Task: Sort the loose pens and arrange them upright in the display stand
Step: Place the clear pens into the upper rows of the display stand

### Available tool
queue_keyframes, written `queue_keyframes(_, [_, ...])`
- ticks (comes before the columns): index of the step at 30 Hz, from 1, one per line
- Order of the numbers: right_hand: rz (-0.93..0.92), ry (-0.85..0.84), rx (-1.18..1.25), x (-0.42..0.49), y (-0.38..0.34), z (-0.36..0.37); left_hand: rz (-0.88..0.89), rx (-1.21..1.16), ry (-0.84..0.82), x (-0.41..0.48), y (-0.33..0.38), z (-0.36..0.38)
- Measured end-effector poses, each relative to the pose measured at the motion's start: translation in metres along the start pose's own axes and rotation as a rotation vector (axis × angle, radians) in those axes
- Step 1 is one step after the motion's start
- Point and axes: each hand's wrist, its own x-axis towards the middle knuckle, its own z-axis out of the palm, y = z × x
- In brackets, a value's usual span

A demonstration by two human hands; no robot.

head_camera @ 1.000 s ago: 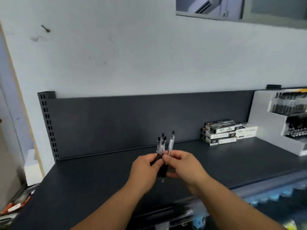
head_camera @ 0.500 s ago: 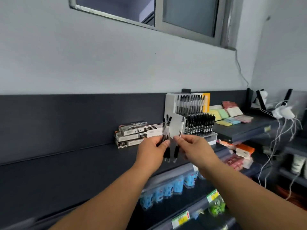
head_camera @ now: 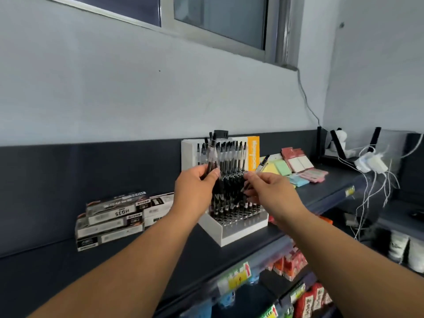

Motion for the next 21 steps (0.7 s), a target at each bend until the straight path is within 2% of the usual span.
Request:
queue_keyframes(6, [-0.194, 0.044, -0.142, 0.084, -0.013, -0.005, 0.01, -0.021, 0.048, 0.071, 0.005, 0.025])
queue_keyframes(12, [-0.242, -0.065, -0.167, 0.143, -0.014, 0.011, -0.025, 0.007, 0.125, 0.102, -0.005, 0.042])
queue_keyframes(16, [-0.306, -0.2, -0.25, 0.171, 0.001, 0.028, -0.015, 0.049, 0.209, 0.107, -0.007, 0.052])
queue_keyframes(21, [-0.444, -0.417, -0.533, 0.188, 0.011, 0.037, -0.048, 0.051, 0.335, 0.102, -0.004, 0.061])
